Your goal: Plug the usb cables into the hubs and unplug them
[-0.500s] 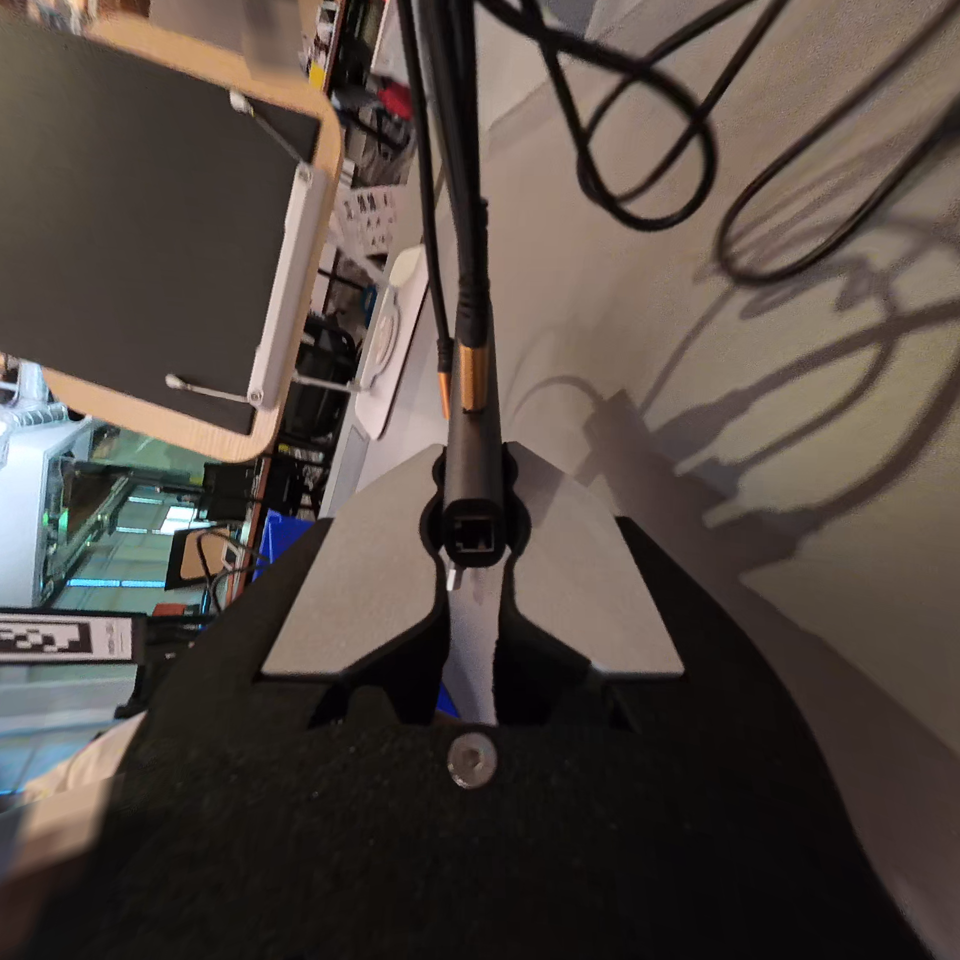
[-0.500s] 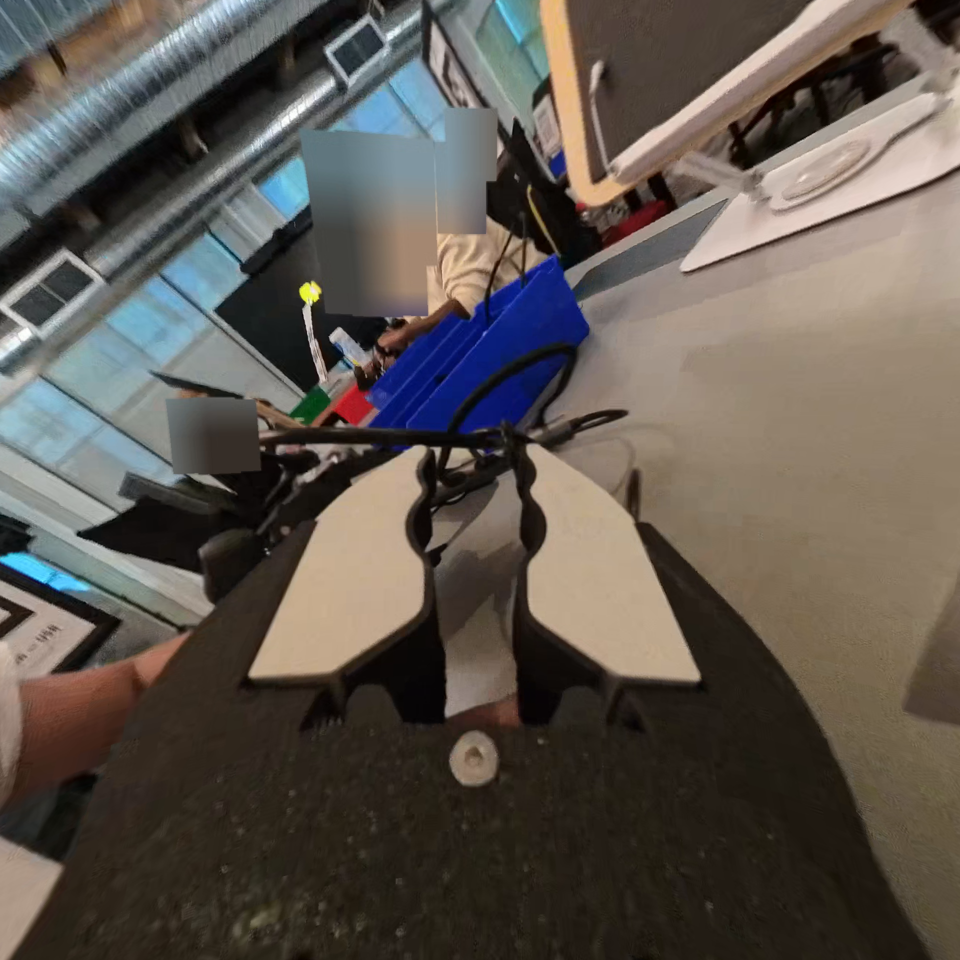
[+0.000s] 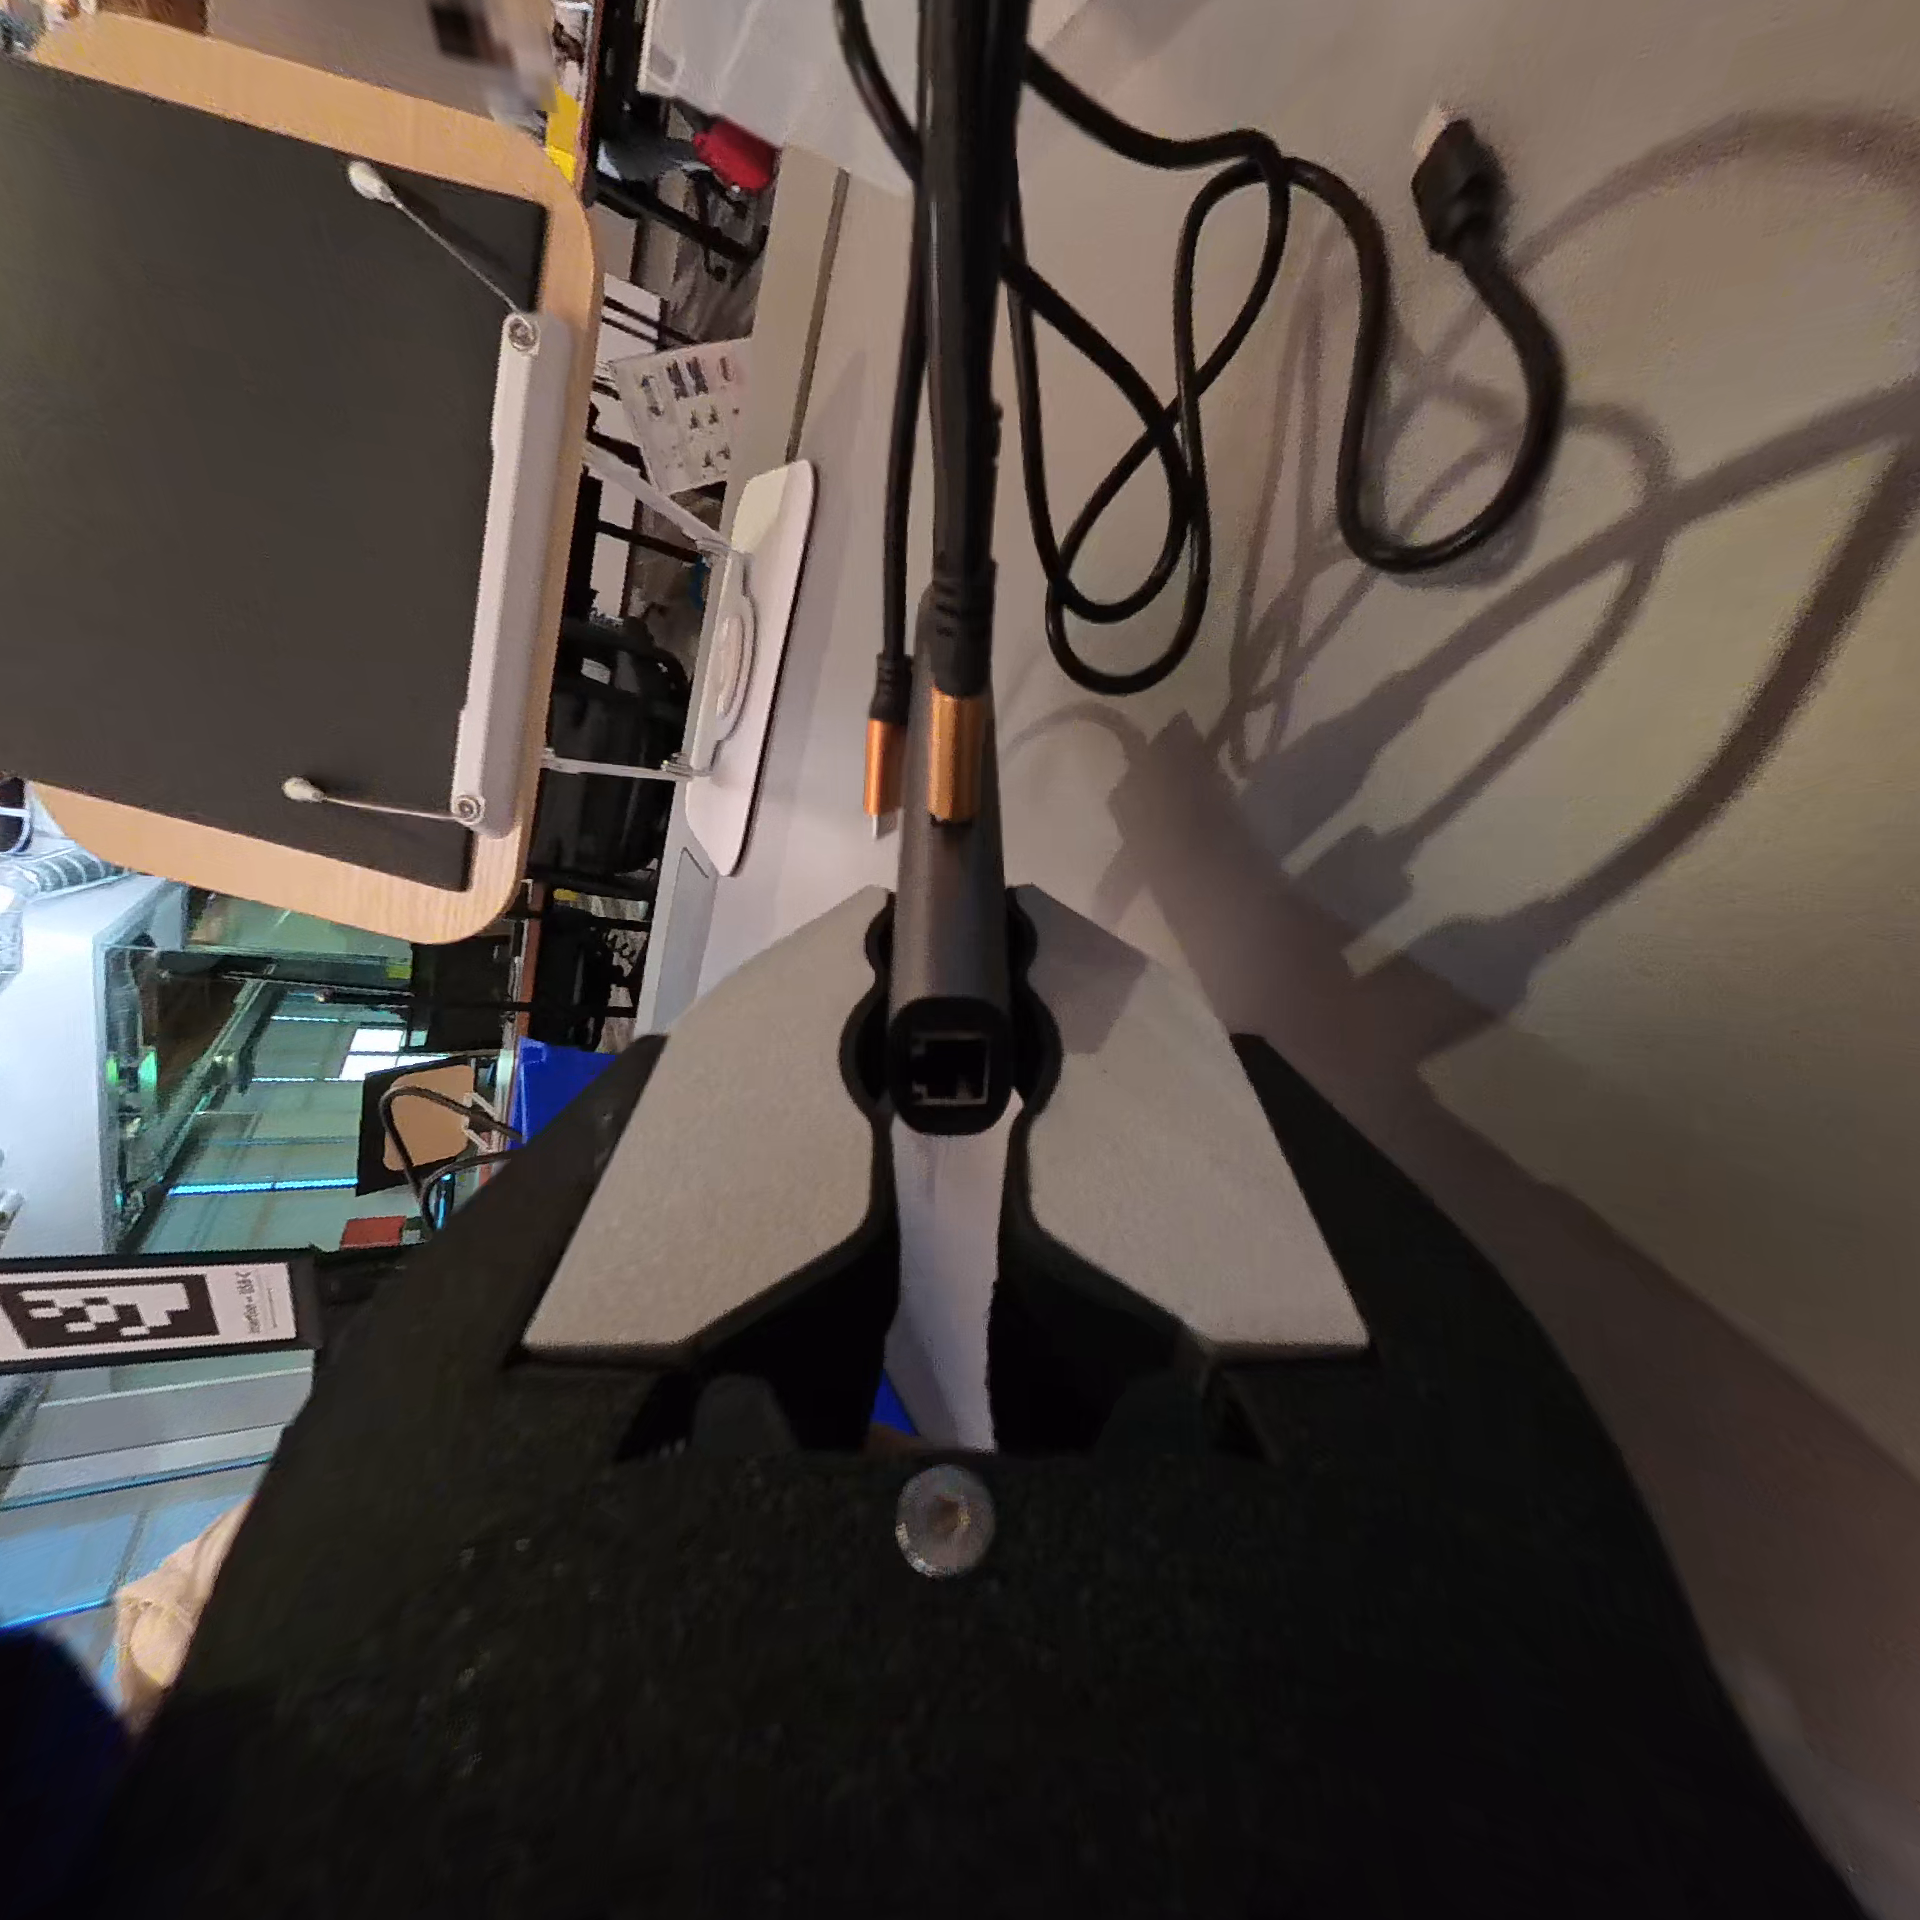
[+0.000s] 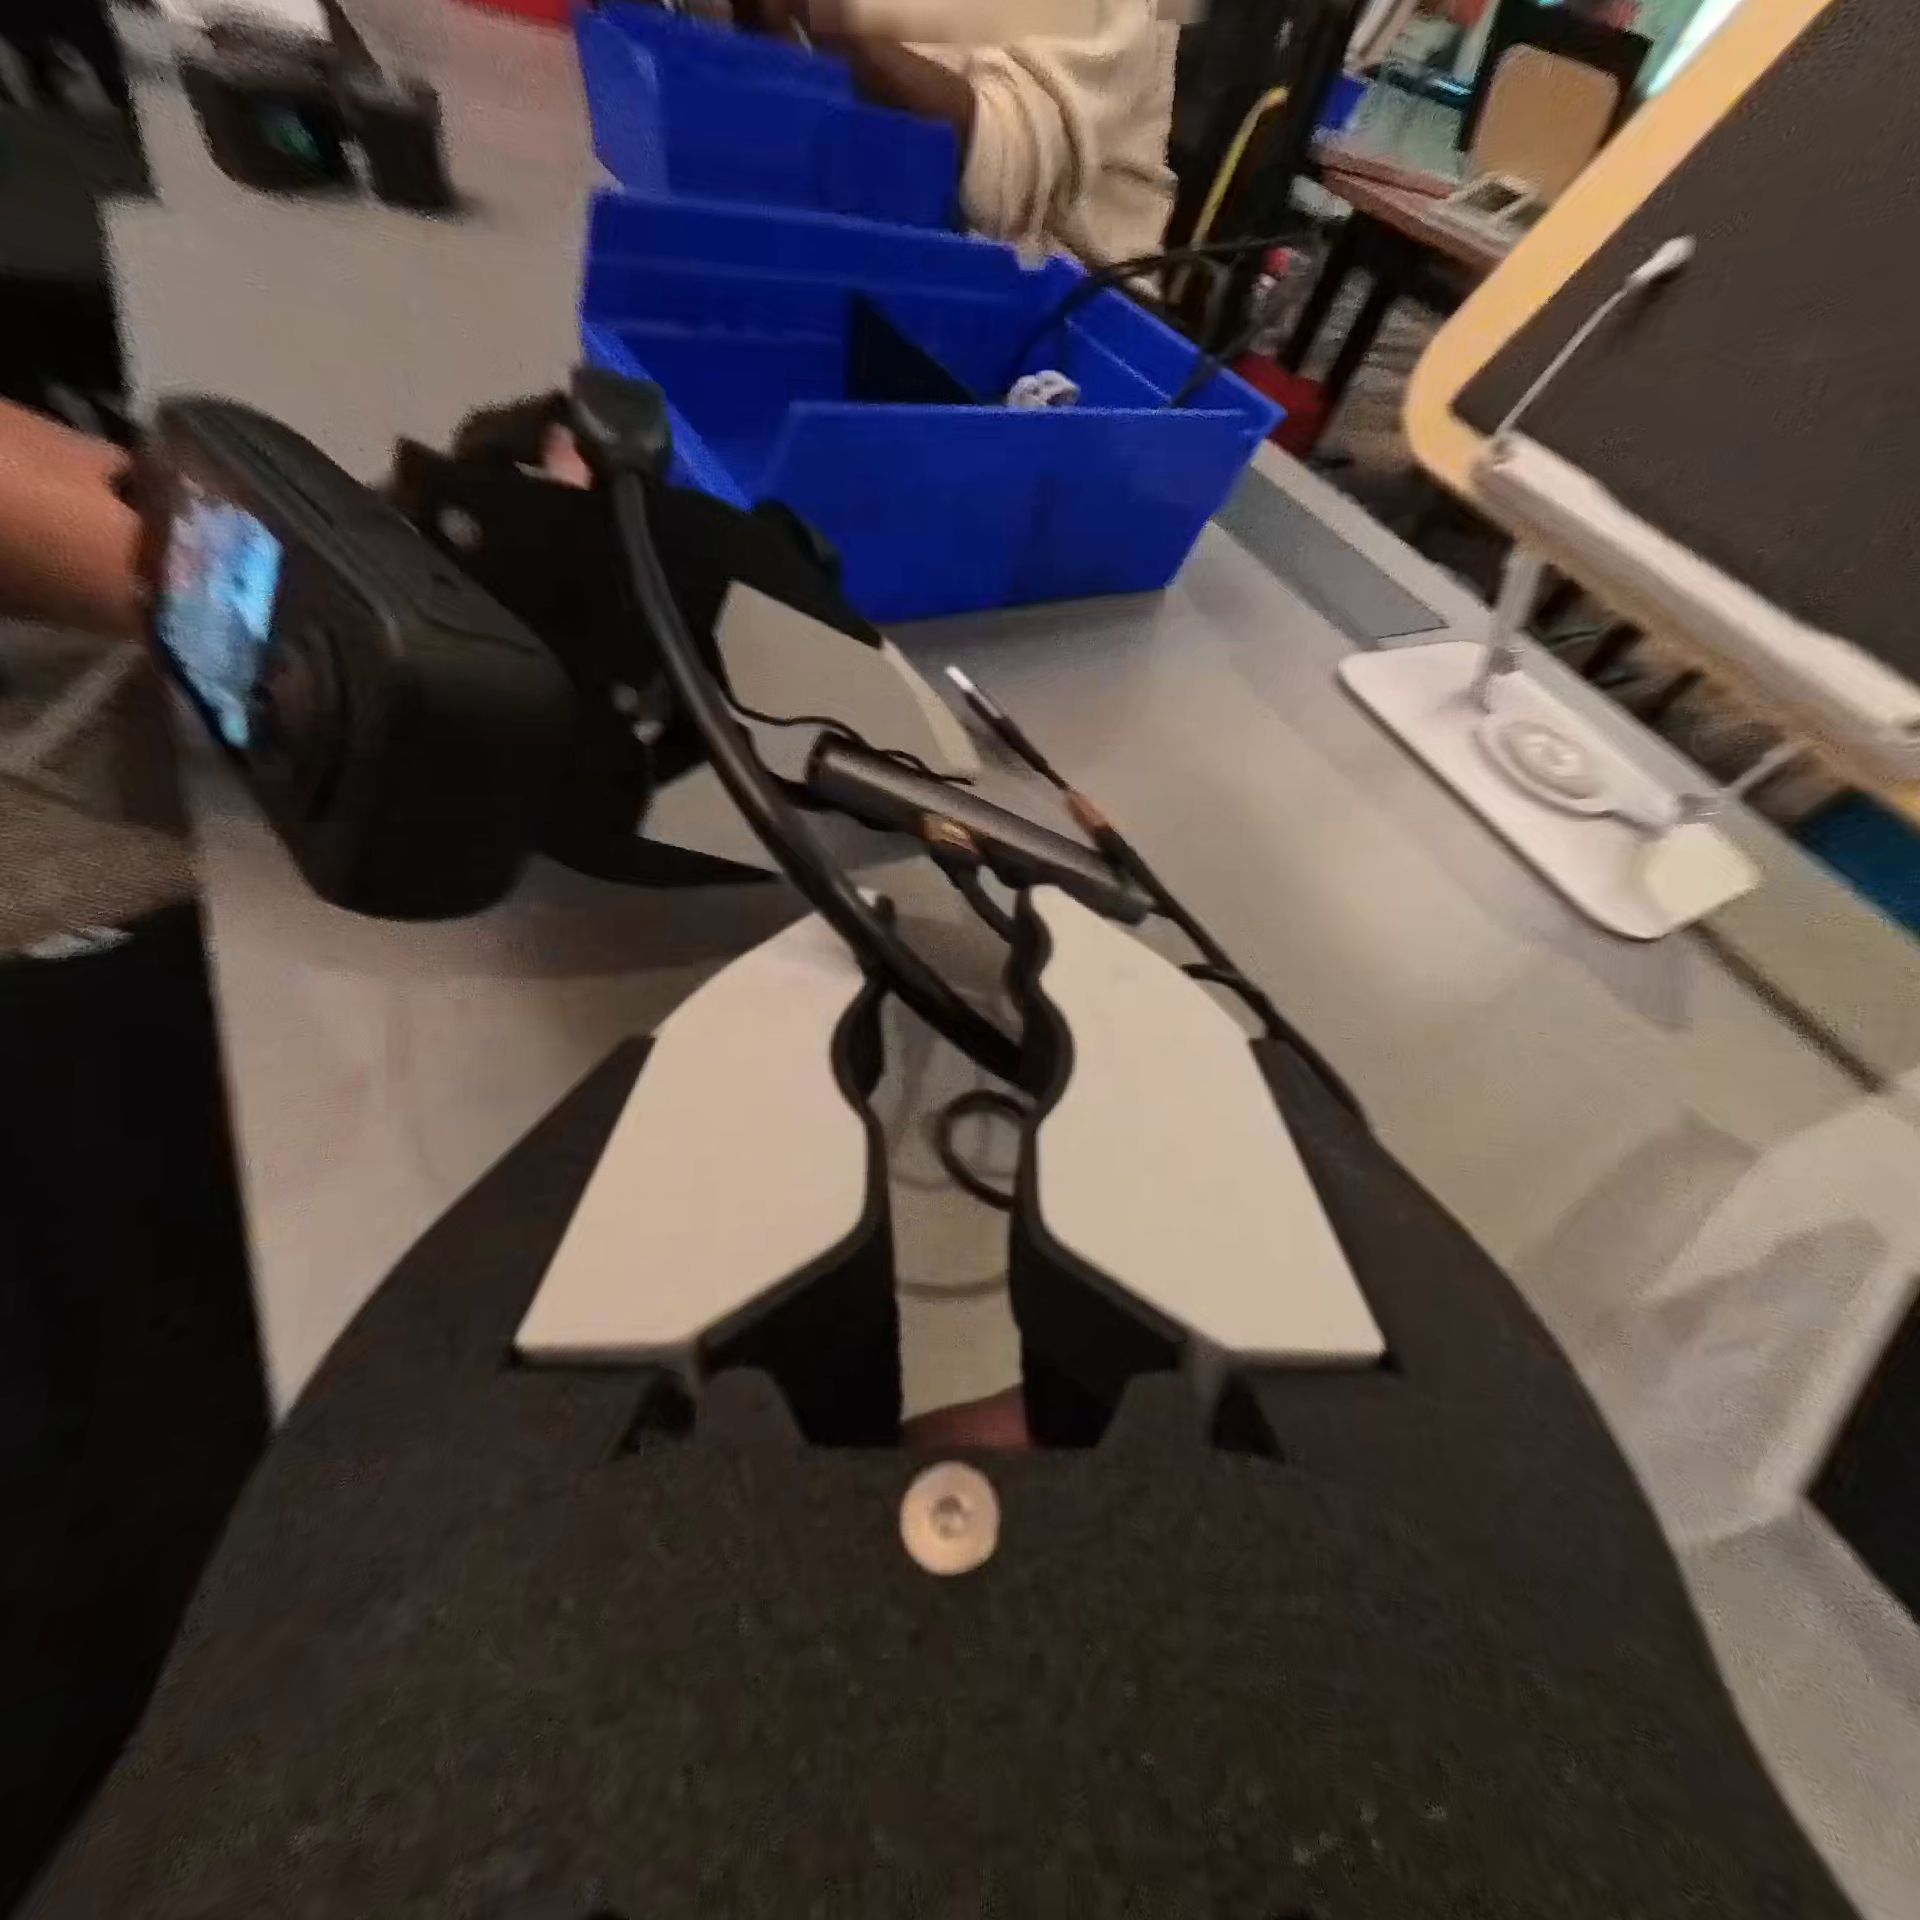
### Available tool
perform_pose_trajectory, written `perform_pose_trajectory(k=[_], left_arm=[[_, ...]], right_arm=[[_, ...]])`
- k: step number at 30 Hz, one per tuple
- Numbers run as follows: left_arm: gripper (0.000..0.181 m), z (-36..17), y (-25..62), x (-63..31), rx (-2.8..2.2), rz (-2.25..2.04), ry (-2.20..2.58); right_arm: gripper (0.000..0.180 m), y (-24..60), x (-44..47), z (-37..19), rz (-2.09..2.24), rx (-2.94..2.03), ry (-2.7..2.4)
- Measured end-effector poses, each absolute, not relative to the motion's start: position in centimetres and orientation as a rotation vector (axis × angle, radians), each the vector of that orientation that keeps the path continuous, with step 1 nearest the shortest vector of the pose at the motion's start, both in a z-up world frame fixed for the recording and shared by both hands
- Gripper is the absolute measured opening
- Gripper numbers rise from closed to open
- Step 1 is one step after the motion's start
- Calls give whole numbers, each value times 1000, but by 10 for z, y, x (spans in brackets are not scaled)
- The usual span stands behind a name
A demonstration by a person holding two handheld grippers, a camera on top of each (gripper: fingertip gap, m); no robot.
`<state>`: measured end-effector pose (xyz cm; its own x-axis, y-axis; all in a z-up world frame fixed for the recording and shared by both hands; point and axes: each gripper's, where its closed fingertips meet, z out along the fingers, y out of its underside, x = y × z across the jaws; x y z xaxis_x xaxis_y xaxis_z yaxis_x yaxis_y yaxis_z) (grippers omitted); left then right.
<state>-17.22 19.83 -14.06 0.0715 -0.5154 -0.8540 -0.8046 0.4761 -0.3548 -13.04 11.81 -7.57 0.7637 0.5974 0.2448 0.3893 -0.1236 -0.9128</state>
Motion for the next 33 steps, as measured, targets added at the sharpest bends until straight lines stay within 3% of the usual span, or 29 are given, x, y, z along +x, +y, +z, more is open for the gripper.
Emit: perform_pose_trajectory(k=[3,7,10,17,21,25,28,29,33], left_arm=[[16,-142,198,-176,-1169,300,1590],[16,-134,203,-179,-1206,252,1539],[17,-133,206,-178,-1284,183,1516],[17,-134,187,-167,-1388,-278,1546],[17,-126,181,-164,-1378,-365,1537],[17,-128,184,-164,-1314,-196,1566],[16,-127,202,-171,-1188,159,1567],[16,-127,206,-173,-1157,235,1564],[16,-128,210,-173,-1107,326,1563]], right_arm=[[0,124,-110,-63,44,-1688,-715],[0,123,-67,-63,265,-1755,-400],[0,107,-82,-87,249,-1774,-582],[1,113,-82,-123,-856,-1348,-1308],[5,120,-81,-143,-1034,-1267,-1470],[12,116,-94,-170,-852,-1480,-1481],[34,88,-110,-181,-277,-1877,-1323],[42,77,-118,-176,-70,-1953,-1253],[42,69,-137,-122,394,-1947,-949]])
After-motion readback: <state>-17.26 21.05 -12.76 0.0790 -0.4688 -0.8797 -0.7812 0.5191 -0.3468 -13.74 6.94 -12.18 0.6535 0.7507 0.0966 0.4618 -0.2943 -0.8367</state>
